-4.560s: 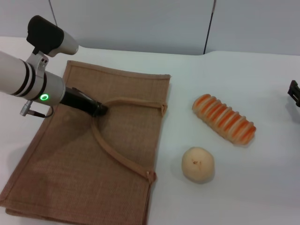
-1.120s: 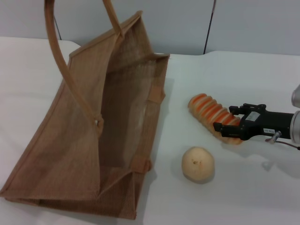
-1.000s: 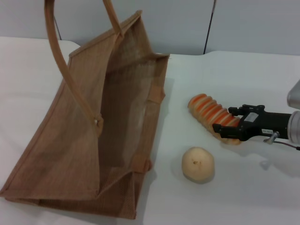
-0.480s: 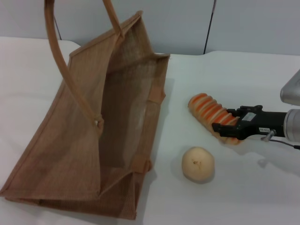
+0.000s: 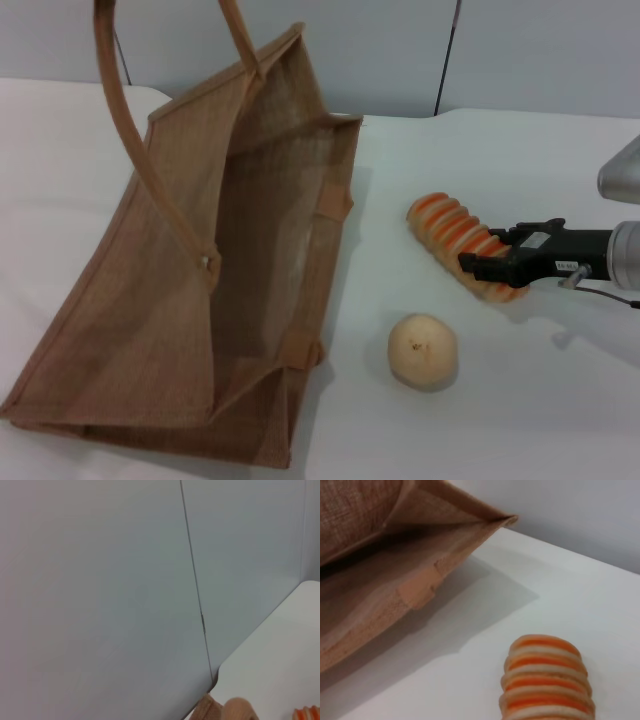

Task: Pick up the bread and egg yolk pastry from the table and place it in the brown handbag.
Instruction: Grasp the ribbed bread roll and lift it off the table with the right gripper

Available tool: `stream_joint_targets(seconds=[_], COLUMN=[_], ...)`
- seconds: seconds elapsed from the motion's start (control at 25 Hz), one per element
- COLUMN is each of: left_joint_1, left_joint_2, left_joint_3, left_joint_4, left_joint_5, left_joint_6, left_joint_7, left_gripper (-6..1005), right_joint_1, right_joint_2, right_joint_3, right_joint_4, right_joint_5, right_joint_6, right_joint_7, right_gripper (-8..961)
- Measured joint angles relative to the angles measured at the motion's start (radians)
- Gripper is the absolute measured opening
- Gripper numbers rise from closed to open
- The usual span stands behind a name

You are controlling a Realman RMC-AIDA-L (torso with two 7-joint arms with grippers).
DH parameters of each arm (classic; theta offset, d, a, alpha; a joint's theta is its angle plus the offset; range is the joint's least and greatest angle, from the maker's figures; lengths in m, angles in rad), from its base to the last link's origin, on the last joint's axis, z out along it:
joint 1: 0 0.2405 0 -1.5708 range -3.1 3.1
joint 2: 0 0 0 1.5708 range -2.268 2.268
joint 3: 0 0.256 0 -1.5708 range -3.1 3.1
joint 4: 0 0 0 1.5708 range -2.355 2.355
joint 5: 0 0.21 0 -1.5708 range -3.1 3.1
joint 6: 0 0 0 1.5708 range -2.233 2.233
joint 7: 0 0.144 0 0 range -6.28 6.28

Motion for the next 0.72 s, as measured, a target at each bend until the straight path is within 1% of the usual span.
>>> stream_joint_targets(seconds=[0.2,0.4,0.64,0.72], left_joint_1=[0.001,0.001,-0.002,-0.003], left_joint_2=[0.000,0.000,0.000,0.002], left_joint_3=[-0.008,-0.011,-0.011,-0.011], left_joint_4=[0.000,0.015,0.048,0.049], left_joint_5=[-0.003,-0.008,-0.020,-0.029], left_joint_6=[0.001,0.006,0.011,0.013], left_joint_7=[0.000,-0.001,-0.002,-0.002], left_gripper=[121,121,121,121], right_joint_1=[-0.009,-0.021,-0.075,-0.098], right_joint_2=[0.001,0.002,0.004,0.005], right_joint_3=[0.003,0.004,0.005,0.005], right_joint_4=[-0.029,-0.089,-0.243,-0.314], right_joint_5=[0.002,-0.001,-0.001,0.002], right_joint_6=[0.007,0.028,0.116,0.162], right_joint_7=[0.014,0.056,0.122,0.150], right_gripper=[615,596,548,506])
